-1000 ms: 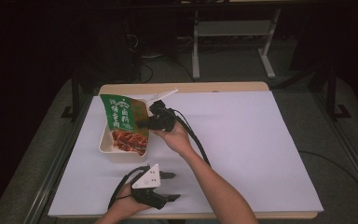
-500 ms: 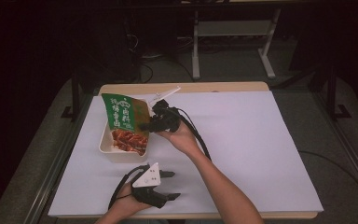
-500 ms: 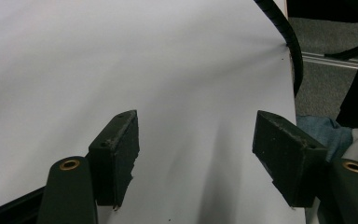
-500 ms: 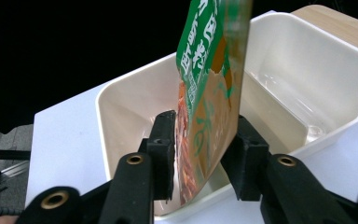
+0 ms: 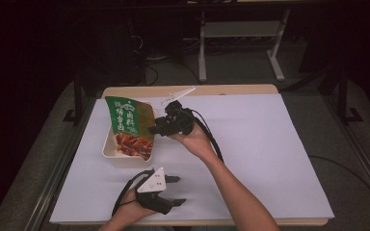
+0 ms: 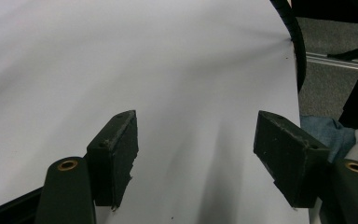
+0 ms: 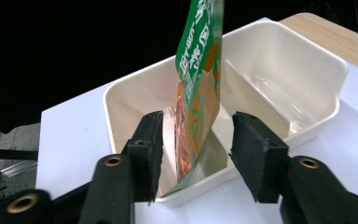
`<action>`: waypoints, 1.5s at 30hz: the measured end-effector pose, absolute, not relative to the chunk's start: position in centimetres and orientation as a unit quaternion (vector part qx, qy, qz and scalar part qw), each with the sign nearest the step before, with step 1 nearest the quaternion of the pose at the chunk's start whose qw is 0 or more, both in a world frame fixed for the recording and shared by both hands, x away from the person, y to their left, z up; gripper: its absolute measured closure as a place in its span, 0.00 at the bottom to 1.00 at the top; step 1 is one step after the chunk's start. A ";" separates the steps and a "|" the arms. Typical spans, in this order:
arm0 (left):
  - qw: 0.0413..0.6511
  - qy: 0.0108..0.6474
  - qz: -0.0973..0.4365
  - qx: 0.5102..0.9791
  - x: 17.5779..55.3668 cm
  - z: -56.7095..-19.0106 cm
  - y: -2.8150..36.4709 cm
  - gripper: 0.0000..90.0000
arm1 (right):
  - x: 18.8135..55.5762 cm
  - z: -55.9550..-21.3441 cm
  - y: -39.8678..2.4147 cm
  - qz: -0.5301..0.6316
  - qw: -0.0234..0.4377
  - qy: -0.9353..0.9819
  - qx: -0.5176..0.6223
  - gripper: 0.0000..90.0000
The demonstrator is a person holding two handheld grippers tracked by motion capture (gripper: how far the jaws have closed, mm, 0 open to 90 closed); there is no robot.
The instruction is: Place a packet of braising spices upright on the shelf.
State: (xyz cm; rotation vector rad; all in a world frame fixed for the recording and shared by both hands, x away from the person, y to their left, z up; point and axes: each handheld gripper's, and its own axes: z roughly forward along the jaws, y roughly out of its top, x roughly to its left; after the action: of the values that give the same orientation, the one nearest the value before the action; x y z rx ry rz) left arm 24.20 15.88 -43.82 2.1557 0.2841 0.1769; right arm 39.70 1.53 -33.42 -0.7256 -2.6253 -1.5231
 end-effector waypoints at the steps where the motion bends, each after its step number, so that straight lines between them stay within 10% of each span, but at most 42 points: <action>1: 0.462 0.116 0.071 0.876 24.2 -43.8 15.9 0.33 | 39.7 -33.4 1.4 -0.489 0.013 -0.840 -0.233 0.55; 45: 0.465 0.128 0.068 0.873 24.3 -43.9 16.3 0.32 | 38.6 -33.3 -4.6 -0.497 0.014 -0.832 -0.247 0.37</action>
State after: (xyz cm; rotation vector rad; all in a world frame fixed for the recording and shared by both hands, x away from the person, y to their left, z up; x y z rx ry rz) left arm 24.35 16.34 -43.85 2.1457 0.3156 0.1679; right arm 38.63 -4.62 -33.26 -0.7682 -2.5911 -1.5481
